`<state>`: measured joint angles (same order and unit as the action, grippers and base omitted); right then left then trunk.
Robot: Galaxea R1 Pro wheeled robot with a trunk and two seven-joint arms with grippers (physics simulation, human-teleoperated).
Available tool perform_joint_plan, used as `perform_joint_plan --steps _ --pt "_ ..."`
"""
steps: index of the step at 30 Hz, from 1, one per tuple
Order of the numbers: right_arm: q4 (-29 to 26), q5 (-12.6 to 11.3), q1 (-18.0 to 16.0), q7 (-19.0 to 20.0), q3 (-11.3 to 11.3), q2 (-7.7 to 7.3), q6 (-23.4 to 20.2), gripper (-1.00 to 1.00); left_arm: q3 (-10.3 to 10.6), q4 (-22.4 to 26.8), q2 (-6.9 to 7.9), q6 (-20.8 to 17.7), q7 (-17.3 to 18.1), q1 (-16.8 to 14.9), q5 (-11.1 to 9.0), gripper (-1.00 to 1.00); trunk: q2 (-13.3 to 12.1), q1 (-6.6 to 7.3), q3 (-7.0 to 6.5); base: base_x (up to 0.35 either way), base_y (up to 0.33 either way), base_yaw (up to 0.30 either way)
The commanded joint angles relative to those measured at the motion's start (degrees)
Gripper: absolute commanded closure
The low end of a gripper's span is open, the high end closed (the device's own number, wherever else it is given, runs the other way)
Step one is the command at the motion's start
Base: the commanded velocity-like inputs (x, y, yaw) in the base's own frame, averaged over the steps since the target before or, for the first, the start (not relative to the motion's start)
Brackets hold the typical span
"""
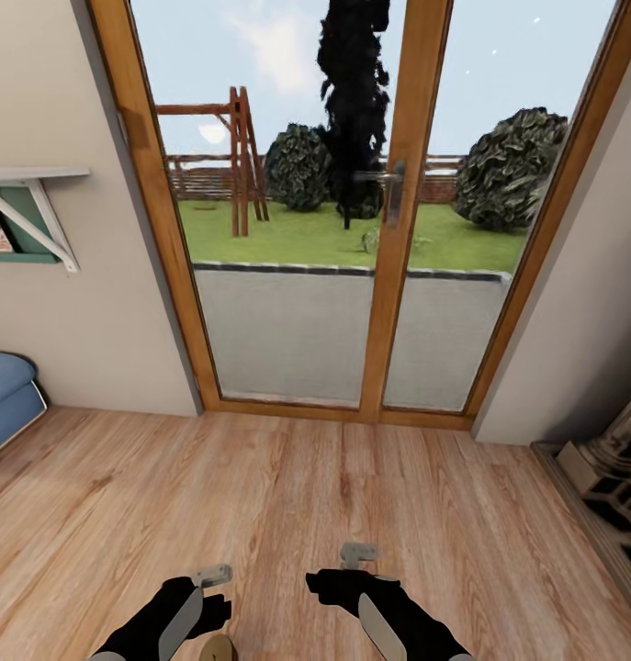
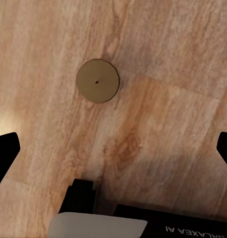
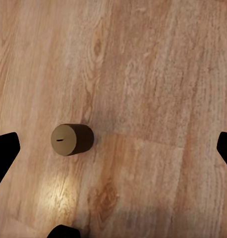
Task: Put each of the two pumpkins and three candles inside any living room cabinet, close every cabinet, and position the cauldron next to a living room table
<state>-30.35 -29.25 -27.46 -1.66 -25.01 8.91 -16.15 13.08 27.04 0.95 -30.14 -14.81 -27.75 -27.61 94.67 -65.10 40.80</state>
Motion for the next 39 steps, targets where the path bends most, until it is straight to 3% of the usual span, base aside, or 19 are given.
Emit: perform_joint_plan --steps 1,17,24,39 --pt "-0.07 -0.29 -0.04 -0.18 -0.2 -0.03 -0.09 -1.0 0.47 0.12 0.08 -0.19 -0.48 -0.02 -0.61 -1.0 0.44 -0.22 0.24 0.0 0.0 0.0" --pt "-0.09 -0.28 -0.01 -0.28 -0.22 -0.03 1.35 -1.0 0.27 1.18 1.04 -0.2 -0.45 -0.9 -0.61 -1.0 6.86 -3.74 3.11 0.0 0.0 0.0" --pt "-0.07 -0.3 -0.03 -0.02 -0.22 -0.03 1.72 -1.0 0.19 1.25 3.28 -0.76 -0.29 -3.7 -0.61 -1.0 9.67 -5.27 4.37 0.0 0.0 0.0" --pt "-0.07 -0.37 -0.01 -0.39 0.0 -0.03 2.16 -1.0 0.33 0.51 3.52 -1.23 -0.42 -4.85 -0.84 -1.0 15.68 -8.57 7.06 0.0 0.0 0.0"
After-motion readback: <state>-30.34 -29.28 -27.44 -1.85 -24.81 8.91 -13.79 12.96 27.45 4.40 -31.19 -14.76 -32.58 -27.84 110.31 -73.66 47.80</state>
